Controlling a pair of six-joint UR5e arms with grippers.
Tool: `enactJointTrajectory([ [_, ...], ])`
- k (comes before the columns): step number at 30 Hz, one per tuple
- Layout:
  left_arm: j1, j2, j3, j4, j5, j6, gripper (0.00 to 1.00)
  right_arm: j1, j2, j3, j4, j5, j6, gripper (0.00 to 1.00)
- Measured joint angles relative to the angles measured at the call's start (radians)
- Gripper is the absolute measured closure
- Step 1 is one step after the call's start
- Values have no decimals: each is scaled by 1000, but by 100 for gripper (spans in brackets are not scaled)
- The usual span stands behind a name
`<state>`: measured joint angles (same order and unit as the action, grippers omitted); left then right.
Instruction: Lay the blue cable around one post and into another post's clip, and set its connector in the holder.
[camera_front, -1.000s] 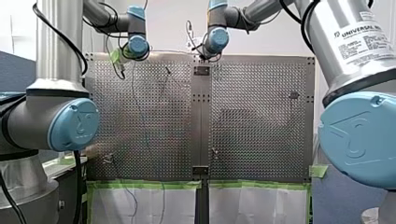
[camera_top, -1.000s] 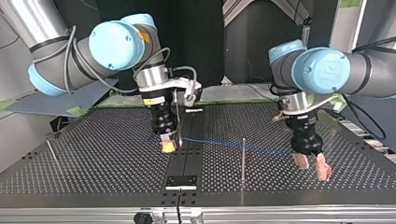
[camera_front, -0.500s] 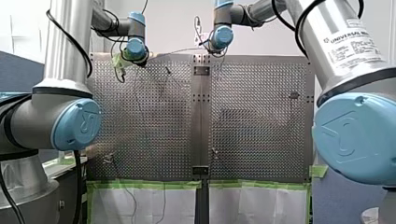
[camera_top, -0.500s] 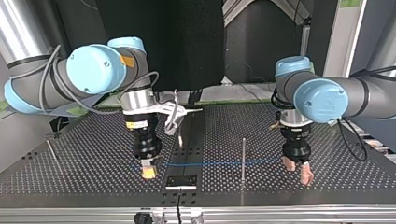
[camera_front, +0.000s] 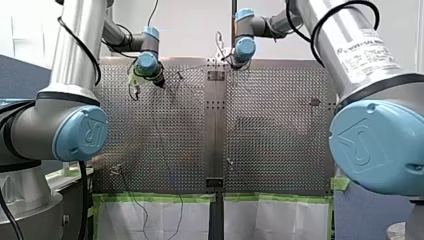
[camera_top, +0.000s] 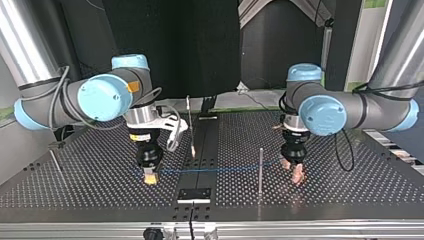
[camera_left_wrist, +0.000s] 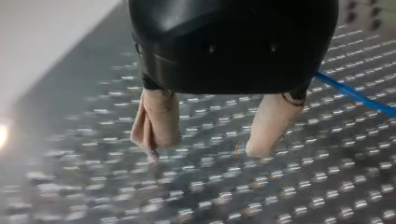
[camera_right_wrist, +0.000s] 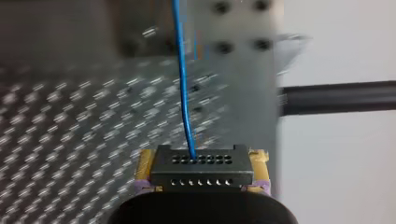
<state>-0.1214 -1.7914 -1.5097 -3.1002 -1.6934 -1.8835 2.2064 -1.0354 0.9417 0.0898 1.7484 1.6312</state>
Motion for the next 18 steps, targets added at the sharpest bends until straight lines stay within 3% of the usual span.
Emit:
enactJointTrajectory([
  [4,-8,-15,-8,17,34,5,0,-16,5,31,-9,2,24,99],
  [8,-11,-31,-14,34,56,3,0,-37,6,67,-41,3,59,99],
  [18,-15,-40,-29,42,64,2,0,-94,8,162,-135,-1,153,99],
])
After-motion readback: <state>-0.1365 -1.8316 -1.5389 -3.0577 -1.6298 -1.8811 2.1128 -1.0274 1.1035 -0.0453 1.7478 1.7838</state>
